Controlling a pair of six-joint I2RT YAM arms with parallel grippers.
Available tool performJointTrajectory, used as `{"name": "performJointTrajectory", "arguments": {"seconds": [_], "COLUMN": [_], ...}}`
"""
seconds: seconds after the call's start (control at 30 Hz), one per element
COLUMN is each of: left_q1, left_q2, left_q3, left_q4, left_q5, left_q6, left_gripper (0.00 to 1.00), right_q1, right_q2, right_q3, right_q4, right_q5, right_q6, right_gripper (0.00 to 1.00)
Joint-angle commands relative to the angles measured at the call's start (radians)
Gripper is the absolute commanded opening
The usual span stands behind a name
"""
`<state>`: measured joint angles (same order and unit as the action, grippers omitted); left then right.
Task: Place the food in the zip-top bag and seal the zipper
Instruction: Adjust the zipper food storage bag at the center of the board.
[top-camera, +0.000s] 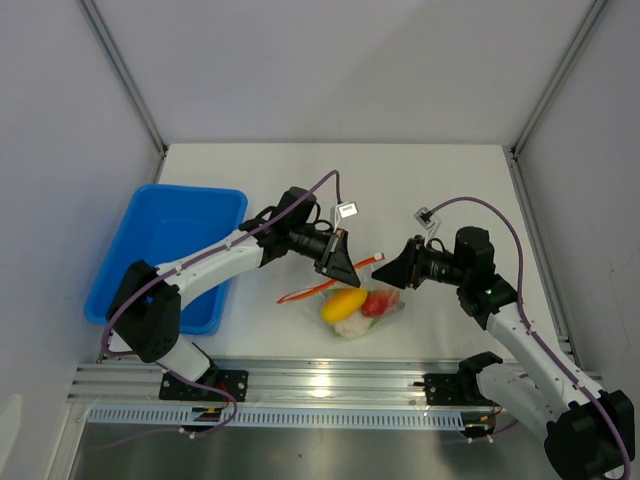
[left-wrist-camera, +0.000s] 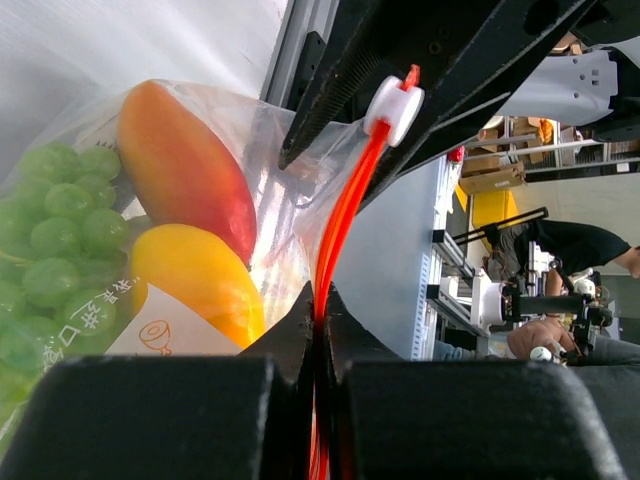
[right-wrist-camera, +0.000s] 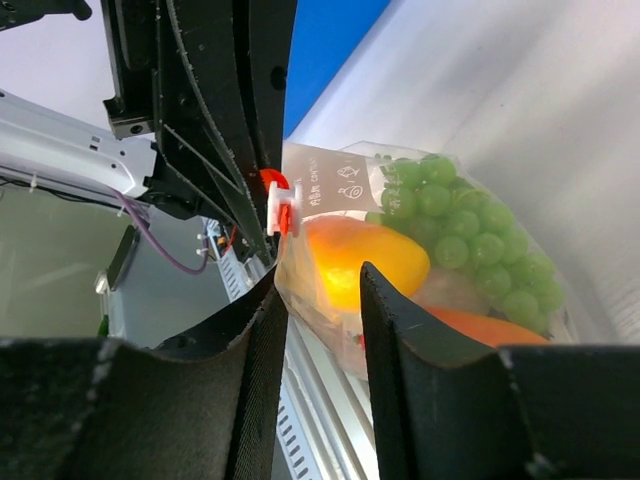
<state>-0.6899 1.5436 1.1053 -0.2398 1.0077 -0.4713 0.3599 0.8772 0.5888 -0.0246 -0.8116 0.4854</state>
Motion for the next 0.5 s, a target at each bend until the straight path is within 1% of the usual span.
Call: {"name": "performJointTrajectory", "arguments": {"seconds": [0.0, 0.13, 0.23, 0.33, 0.37, 0.4, 0.47], "left_q1": [-0.013, -0.016, -0.020, -0.022, -0.022, -0.020, -0.020], "left_q2": [-0.023, -0.023, -0.023, -0.023, -0.025, -0.027, -0.031], "left_q3": [0.008, 0.004, -0.002, -0.007, -0.007, -0.009, -0.009], "left_q4": [0.057, 0.059, 0.063, 0.057, 0.056, 0.053, 0.050], "left_q5": [0.046, 0.045, 0.046, 0.043, 0.040, 0.039, 0.032], "left_q6": [-0.016, -0.018, -0.020, -0.012, -0.009, -0.004, 0.003], "left_gripper": [0.01, 0.01, 0.01, 0.00, 0.01, 0.02, 0.12], "right_q1": [0.005, 0.004, 0.005, 0.004, 0.005, 0.005, 0.005], "right_q2": [0.006, 0.008, 0.028, 0.042, 0.042, 0.042, 0.040], "right_q3": [0.034, 0.037, 0.036, 0.034, 0.036, 0.037, 0.040], "right_q4": [0.034, 0.040, 0.052, 0.068, 0.071, 0.072, 0.074], "right_q5": [0.017, 0.019, -0.001, -0.017, -0.023, -0.026, -0.040], "right_q6": [-0.041, -0.045, -0.044, -0.041, -0.039, -0.039, -0.036], "right_gripper": [0.36, 0.36, 0.33, 0.17, 0.05, 0.00, 0.00]}}
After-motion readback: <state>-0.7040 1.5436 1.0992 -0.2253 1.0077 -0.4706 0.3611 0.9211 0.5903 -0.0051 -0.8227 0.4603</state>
